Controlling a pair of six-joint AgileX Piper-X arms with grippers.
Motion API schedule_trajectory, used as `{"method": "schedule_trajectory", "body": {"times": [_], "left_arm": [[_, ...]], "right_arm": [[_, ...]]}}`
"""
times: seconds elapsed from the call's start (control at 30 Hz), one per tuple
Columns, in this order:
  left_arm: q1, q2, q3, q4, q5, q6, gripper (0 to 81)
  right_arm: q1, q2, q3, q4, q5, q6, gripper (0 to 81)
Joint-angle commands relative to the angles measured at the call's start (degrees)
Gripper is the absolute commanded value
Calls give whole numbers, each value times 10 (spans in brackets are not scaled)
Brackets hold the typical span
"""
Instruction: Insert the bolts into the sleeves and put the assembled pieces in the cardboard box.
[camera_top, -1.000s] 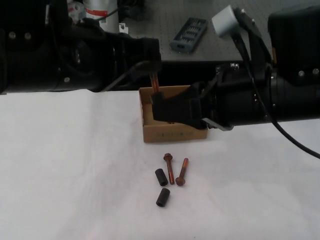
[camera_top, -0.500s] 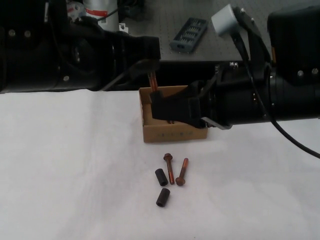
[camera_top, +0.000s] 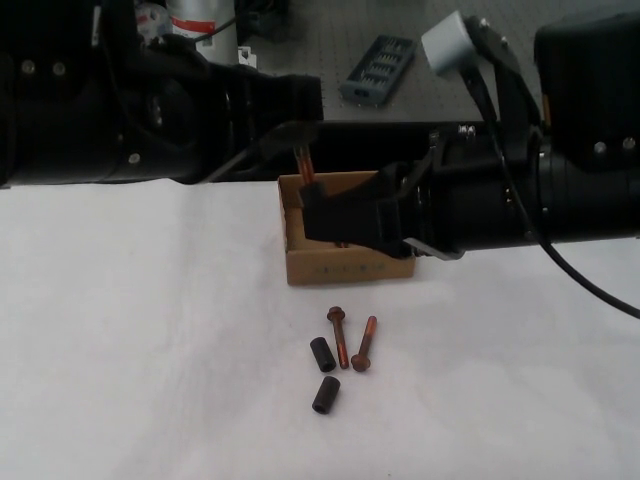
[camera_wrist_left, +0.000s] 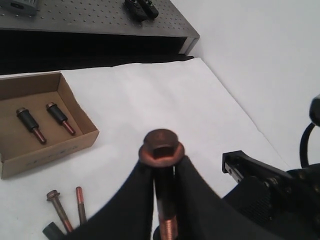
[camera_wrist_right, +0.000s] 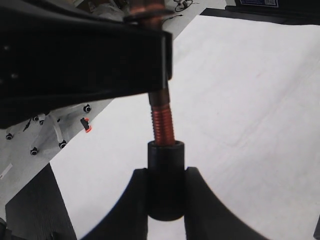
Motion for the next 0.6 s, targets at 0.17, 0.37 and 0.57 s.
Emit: {"method": "schedule_trajectory", "body": {"times": [0.17, 0.37, 0.57], "left_arm": [[9, -2, 4, 60, -68, 25, 6], [9, -2, 4, 60, -85, 25, 6], [9, -2, 4, 60, -90, 13, 6]], "right_arm": [[-11, -29, -7, -36, 13, -8, 25], [-11, -33, -7, -36, 15, -8, 25], [-11, -37, -7, -36, 18, -13, 25]]}}
